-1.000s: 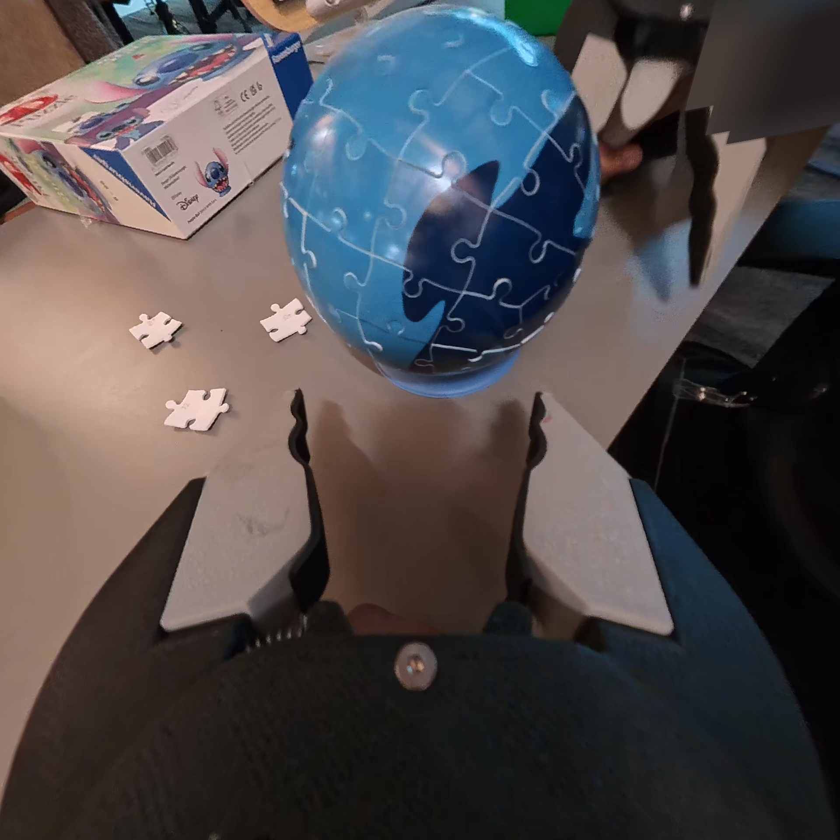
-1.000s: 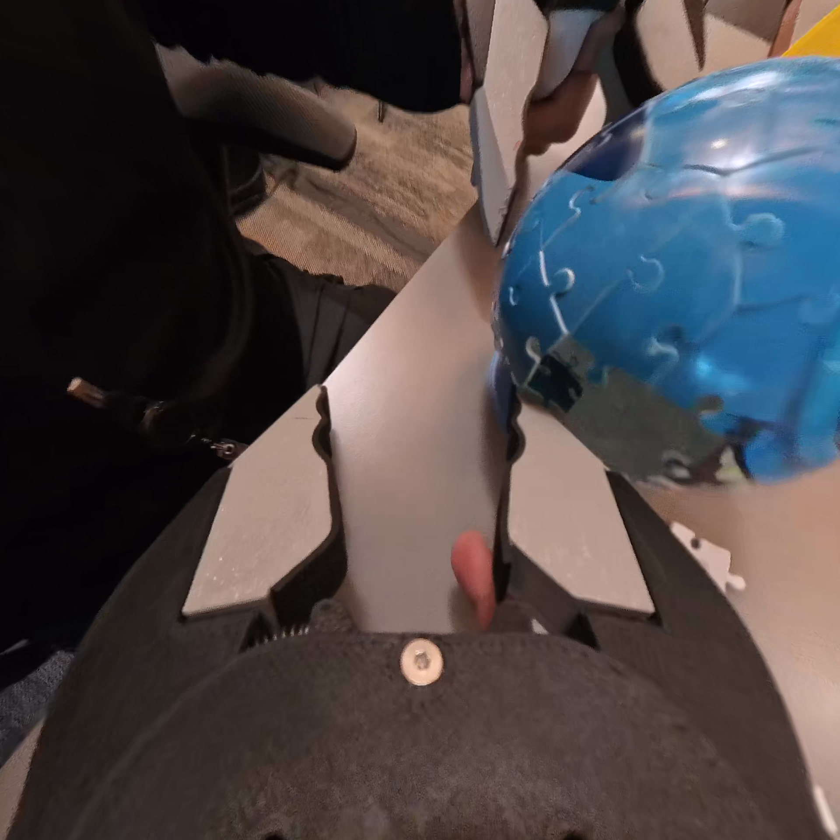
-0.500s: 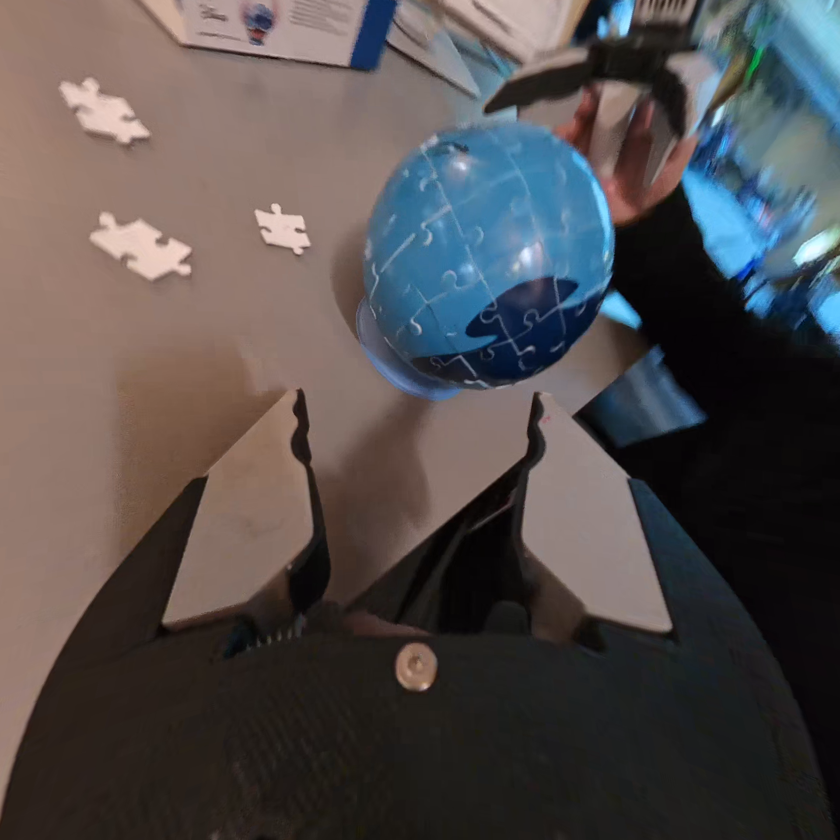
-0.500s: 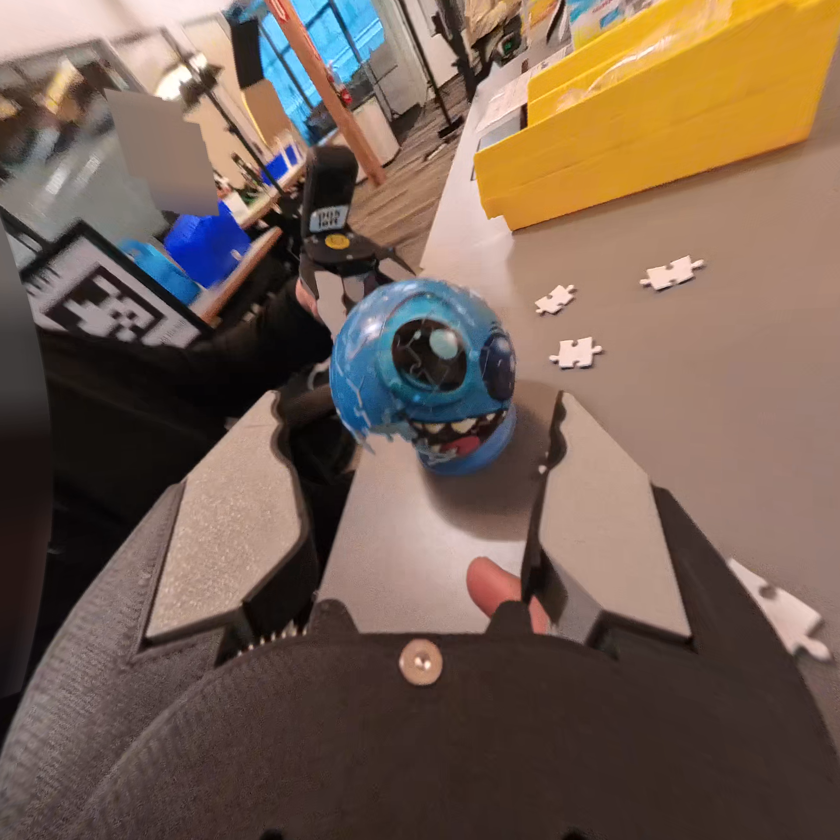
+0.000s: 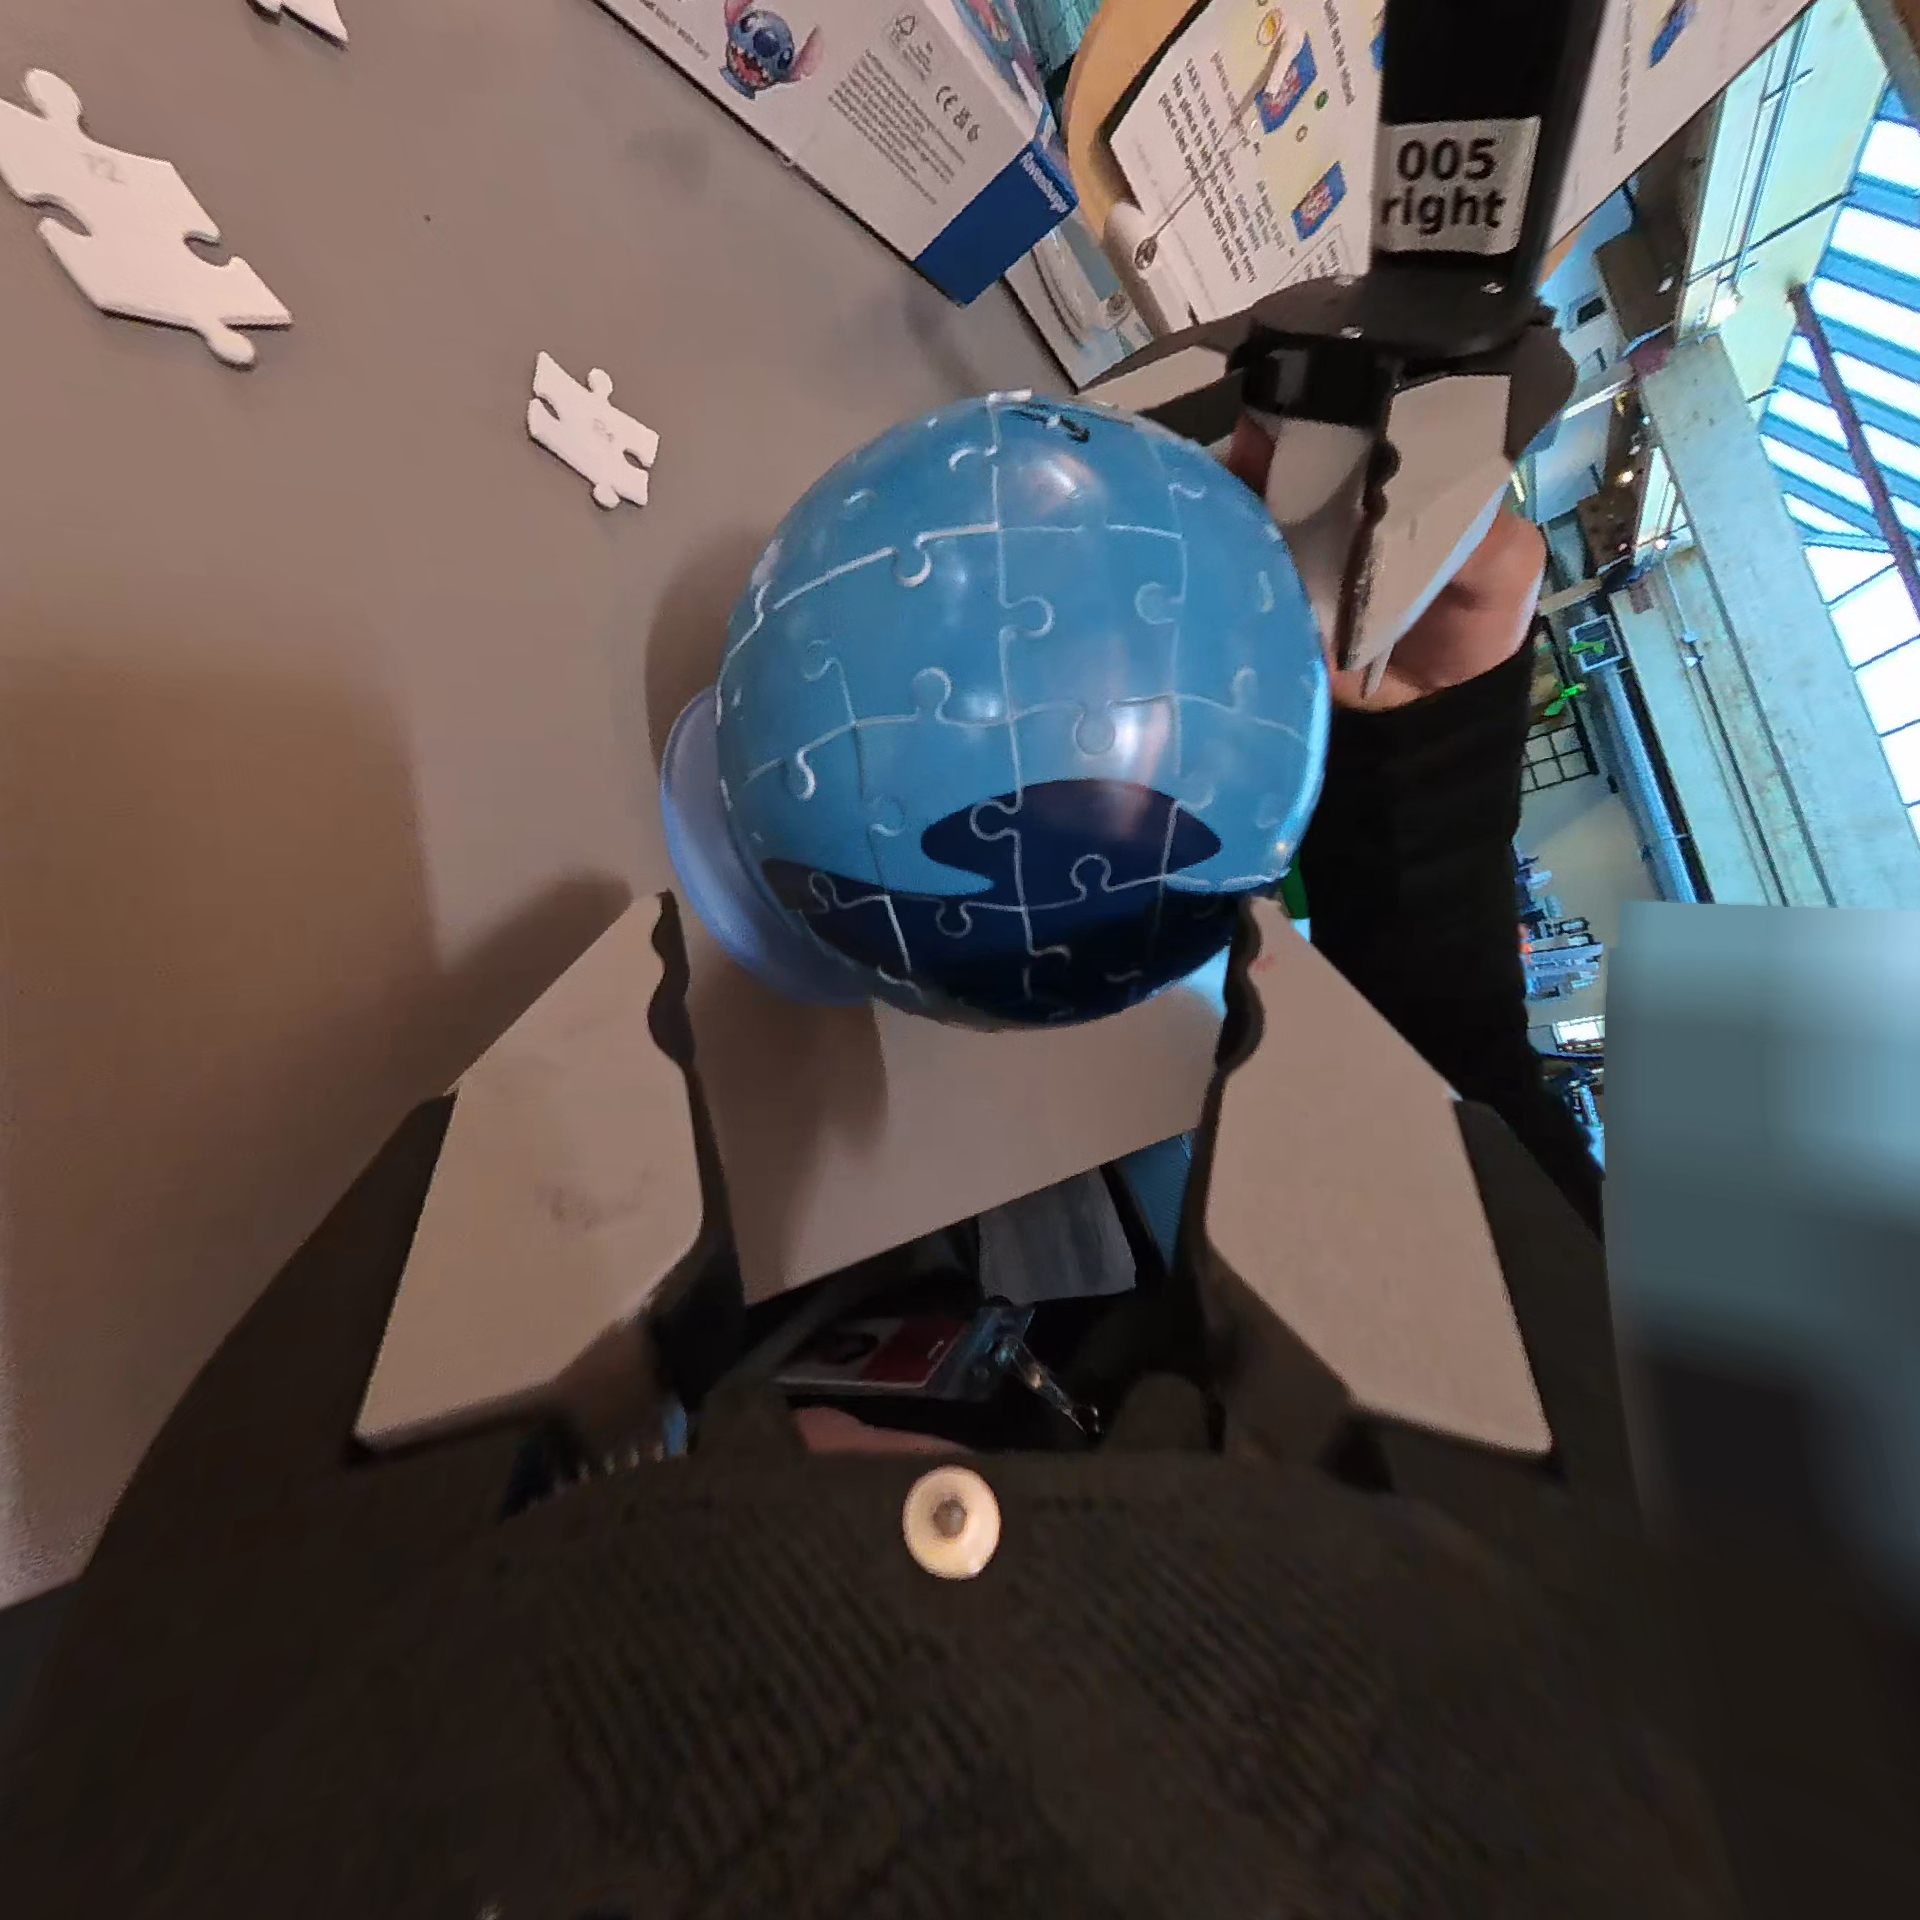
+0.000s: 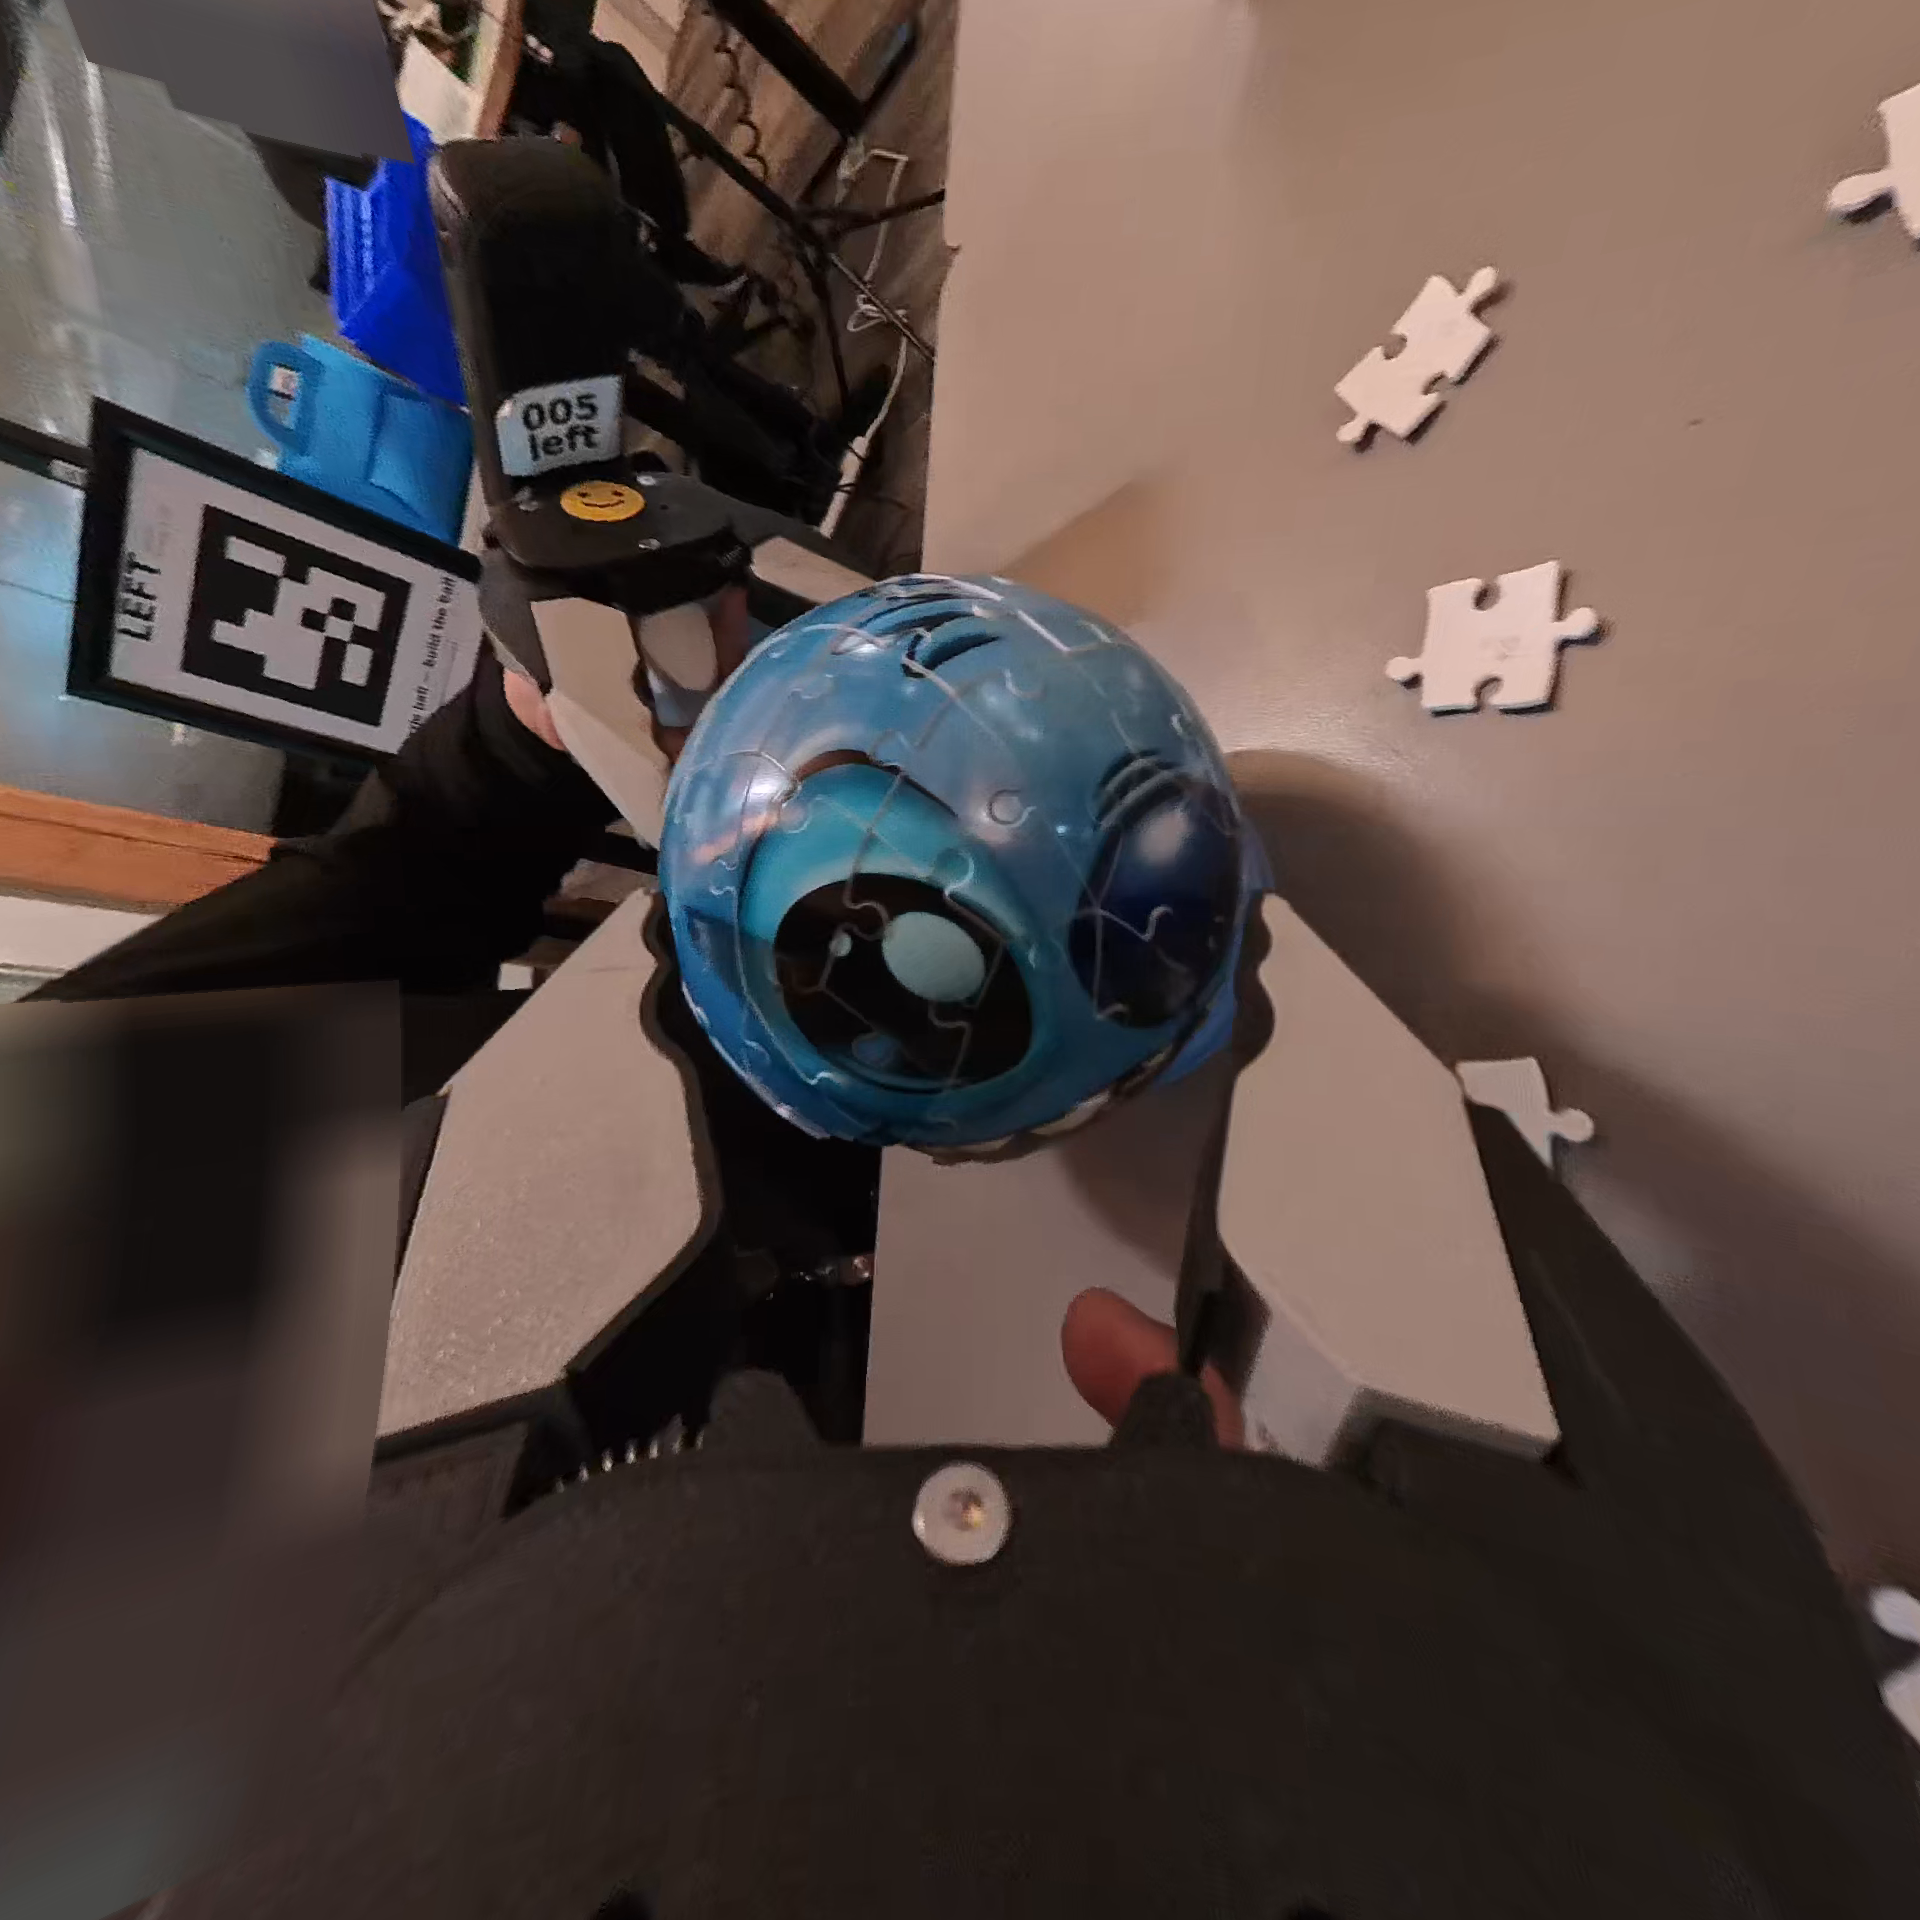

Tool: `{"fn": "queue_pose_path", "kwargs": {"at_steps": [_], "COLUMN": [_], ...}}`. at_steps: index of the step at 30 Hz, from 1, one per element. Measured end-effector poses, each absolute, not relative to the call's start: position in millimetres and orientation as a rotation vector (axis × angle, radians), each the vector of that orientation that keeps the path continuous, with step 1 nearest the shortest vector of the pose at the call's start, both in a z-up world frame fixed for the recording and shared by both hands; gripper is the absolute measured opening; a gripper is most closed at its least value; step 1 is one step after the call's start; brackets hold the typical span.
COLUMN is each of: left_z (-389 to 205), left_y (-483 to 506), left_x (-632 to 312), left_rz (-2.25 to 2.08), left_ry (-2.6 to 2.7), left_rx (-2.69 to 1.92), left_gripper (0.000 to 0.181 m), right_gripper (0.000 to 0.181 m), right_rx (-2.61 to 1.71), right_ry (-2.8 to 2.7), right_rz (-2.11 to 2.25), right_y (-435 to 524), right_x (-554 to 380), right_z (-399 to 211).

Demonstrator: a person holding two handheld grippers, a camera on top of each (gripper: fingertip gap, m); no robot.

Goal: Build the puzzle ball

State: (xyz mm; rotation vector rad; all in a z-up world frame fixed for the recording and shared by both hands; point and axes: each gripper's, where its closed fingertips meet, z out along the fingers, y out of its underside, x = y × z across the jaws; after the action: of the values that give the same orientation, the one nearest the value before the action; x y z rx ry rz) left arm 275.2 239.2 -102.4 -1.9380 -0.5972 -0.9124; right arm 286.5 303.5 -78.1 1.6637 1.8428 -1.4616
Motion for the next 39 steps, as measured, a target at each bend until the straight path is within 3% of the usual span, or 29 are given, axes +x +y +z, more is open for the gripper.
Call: {"fn": "queue_pose_path", "kwargs": {"at_steps": [7, 29, 39], "left_z": [-97.4, -107.7, -99.2], "left_y": [241.9, 260.8, 263.1], "left_x": [285.5, 281.4, 265.2], "left_rz": [-0.944, -0.835, -0.534], "left_ry": [-0.587, -0.374, -0.162], "left_rx": [-1.904, -1.939, -1.877], "left_gripper": [0.095, 0.111, 0.116], "right_gripper": [0.113, 0.119, 0.121], "right_rx": [1.634, 1.674, 1.655], "right_ry": [1.844, 2.012, 2.331], "right_rz": [-1.475, -1.669, -1.877], "right_y": [293.7, 290.8, 283.3], "right_x": [287.5, 279.5, 270.2], "right_z": [-85.7, -90.1, -87.5]}}
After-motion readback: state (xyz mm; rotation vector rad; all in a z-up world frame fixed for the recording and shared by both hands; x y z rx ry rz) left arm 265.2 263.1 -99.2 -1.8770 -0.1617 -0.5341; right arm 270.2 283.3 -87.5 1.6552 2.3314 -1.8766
